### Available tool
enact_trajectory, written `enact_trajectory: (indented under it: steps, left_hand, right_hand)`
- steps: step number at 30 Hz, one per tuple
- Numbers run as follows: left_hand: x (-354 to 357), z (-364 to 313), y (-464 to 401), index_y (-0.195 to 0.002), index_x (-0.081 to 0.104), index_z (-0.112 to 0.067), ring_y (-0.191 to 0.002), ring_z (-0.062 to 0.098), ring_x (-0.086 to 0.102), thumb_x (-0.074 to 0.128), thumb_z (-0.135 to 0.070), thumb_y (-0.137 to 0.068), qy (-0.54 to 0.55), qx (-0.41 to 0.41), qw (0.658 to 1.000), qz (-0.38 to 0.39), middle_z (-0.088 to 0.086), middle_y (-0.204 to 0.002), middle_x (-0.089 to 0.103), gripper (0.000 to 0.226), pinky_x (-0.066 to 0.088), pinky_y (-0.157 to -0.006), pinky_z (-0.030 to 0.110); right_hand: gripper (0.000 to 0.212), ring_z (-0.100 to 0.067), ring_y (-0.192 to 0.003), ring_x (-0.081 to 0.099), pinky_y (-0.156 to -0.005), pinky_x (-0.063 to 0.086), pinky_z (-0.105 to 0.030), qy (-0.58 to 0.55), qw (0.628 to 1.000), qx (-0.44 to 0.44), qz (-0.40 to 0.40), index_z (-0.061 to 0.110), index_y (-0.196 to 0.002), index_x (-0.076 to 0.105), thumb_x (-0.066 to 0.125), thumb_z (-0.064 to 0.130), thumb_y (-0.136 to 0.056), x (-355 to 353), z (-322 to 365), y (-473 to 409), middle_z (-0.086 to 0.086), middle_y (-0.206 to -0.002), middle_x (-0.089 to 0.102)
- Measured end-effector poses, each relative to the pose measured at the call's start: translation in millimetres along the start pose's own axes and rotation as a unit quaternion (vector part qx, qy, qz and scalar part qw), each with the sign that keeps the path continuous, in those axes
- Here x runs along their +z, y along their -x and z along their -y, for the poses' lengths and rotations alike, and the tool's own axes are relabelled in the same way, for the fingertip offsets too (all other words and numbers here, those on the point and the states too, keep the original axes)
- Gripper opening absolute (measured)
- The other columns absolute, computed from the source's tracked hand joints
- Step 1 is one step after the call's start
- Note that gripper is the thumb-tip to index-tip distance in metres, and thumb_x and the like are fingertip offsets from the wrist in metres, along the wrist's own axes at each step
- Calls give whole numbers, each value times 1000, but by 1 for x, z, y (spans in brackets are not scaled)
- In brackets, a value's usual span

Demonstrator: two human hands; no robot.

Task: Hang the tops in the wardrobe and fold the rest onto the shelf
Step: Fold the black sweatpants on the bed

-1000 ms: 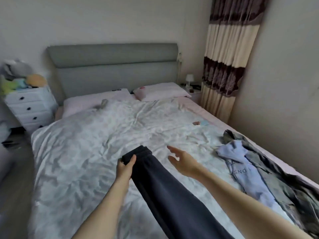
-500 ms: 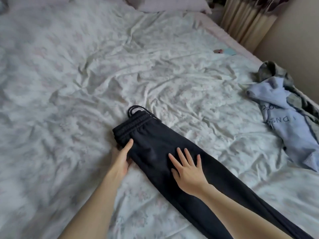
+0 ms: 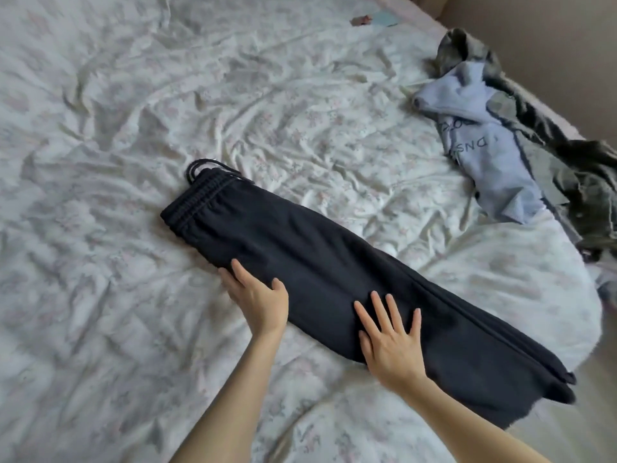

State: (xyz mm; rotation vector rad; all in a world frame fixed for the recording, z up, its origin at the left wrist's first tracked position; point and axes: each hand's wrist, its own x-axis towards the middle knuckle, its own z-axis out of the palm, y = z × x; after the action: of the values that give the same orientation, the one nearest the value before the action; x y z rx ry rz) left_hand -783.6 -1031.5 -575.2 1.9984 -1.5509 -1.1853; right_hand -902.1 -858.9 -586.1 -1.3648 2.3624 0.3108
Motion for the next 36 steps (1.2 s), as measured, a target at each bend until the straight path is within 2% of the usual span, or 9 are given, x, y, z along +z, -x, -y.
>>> enact_trajectory:
  steps: [5, 8, 10, 15, 18, 21, 24, 30, 36]
  left_hand:
    - [47, 14, 101, -151, 8, -12, -145, 30, 4, 56, -6, -89, 11, -29, 996, 80, 16, -158, -8, 79, 19, -114, 37]
    - [80, 19, 158, -151, 14, -16, -145, 31, -6, 57, -15, -90, -127, 48, 984, 118, 13, -158, -11, 75, 15, -114, 46]
    - [99, 20, 185, -151, 16, -22, -145, 31, -11, 56, -28, -91, -256, 158, 942, 146, 8, -159, -8, 71, 8, -114, 54]
    - [154, -5, 211, -150, 20, -31, -146, 23, -10, 44, -40, -96, -392, 445, 770, 236, -5, -159, 8, 60, -11, -112, 55]
    - [191, -31, 212, -145, 35, -27, -144, 24, 14, 48, -39, -95, -433, 542, 679, 242, -2, -151, 33, 53, -10, -112, 55]
    - [222, -51, 222, -112, 65, -18, -116, 28, 52, 69, -30, -83, -419, 606, 643, 210, 1, -112, 62, 32, 16, -112, 58]
    - [241, -59, 233, -90, 69, -14, -97, 28, 60, 79, -29, -73, -428, 640, 605, 203, 1, -91, 65, 25, 35, -100, 55]
    - [268, -51, 271, -93, 70, -14, -87, 27, 62, 88, -31, -58, -463, 686, 519, 216, 4, -90, 63, 43, 46, -81, 47]
    - [293, -48, 292, -83, 69, -14, -112, 33, 58, 88, -24, -56, -494, 680, 490, 230, 11, -113, 63, 34, 42, -93, 52]
  right_hand:
    - [52, -31, -129, 46, -96, 35, -67, -28, 998, 62, 11, 28, -134, 53, 30, 35, -87, 19, -70, 55, -7, -141, 49]
    - [54, -23, -146, 10, -110, 15, -62, -71, 993, 96, 24, 37, -148, 19, 27, 32, -95, 38, -115, 77, 1, -158, 11]
    - [57, -17, -146, -10, -114, 7, -54, -128, 985, 117, 6, 41, -148, 1, 25, 31, -98, 55, -141, 89, 10, -157, -10]
    - [55, -16, -145, 13, -115, 21, -36, -279, 932, 221, -62, 19, -149, 23, 38, 17, -96, 81, -207, 121, 3, -157, 15]
    - [55, -20, -141, 23, -110, 29, -35, -343, 896, 266, -95, 13, -146, 30, 40, 7, -93, 102, -251, 129, -4, -154, 25]
    - [52, -22, -140, 25, -108, 31, -38, -362, 878, 289, -119, 11, -142, 37, 45, 5, -91, 126, -294, 123, -5, -151, 30]
    - [47, -21, -140, 23, -111, 23, -41, -355, 888, 276, -94, 13, -135, 42, 50, 12, -89, 145, -325, 113, -3, -145, 39]
    - [38, -23, -121, 35, -111, 6, -59, -356, 895, 268, -10, 23, -126, 44, 50, 24, -89, 174, -357, 109, -1, -115, 44]
    - [20, -22, -119, 37, -112, 6, -60, -322, 919, 226, -36, 20, -105, 58, 47, 32, -94, 190, -397, 130, 1, -113, 44]
